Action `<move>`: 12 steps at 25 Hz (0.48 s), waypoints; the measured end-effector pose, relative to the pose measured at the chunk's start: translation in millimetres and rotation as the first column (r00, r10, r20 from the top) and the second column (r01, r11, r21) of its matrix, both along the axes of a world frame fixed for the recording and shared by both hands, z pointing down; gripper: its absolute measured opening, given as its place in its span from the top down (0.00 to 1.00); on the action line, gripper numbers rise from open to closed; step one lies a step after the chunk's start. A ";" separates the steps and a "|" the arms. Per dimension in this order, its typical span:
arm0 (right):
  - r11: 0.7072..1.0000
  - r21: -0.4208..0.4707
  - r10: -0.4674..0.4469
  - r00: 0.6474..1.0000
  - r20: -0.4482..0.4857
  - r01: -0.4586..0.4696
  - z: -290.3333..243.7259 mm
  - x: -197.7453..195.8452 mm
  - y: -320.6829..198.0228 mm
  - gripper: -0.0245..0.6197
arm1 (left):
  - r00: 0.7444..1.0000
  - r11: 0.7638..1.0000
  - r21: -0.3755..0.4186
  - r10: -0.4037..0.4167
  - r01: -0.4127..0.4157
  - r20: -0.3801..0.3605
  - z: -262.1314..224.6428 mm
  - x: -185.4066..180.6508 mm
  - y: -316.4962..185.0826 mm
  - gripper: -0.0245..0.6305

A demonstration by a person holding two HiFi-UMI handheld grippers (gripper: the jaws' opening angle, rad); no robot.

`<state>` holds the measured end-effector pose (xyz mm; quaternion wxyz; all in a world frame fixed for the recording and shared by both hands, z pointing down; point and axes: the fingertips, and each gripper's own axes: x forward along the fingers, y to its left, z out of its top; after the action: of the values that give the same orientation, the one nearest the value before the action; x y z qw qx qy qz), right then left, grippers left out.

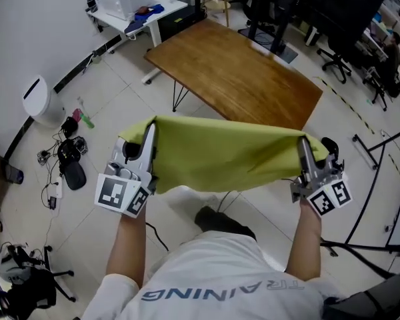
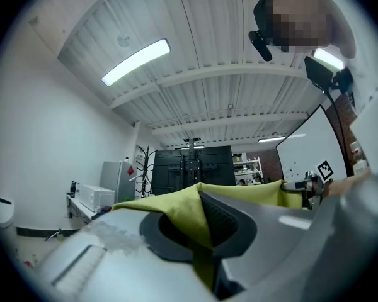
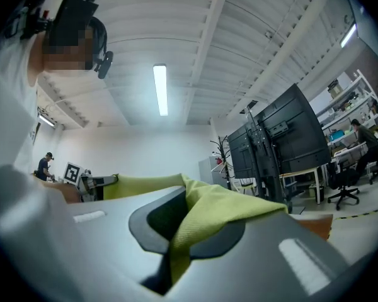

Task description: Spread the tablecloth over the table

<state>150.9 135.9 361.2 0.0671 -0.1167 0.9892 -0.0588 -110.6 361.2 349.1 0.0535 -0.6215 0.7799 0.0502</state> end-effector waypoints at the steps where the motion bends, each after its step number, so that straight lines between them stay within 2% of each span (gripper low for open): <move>1: 1.000 0.002 0.018 1.000 0.002 -0.018 0.9 -5.0 -12.8 0.94 | 1.000 1.000 0.000 0.014 -0.014 -0.001 1.0 -9.3 -17.1 0.94; 7: 0.993 -0.026 0.118 0.993 0.008 -0.118 -13.8 -22.7 -103.0 0.94 | 0.996 0.996 -0.019 0.091 -0.091 0.022 -28.6 -41.1 -129.7 0.94; 12: 0.988 0.002 0.152 0.988 0.001 -0.152 -27.9 -32.8 -134.6 0.94 | 0.989 0.989 0.001 0.149 -0.149 0.005 -35.1 -68.7 -187.1 0.94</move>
<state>118.1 1.3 333.2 0.0718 -0.1918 0.9774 -0.0524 -179.3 174.1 314.0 0.0517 -0.6780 0.7313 0.0531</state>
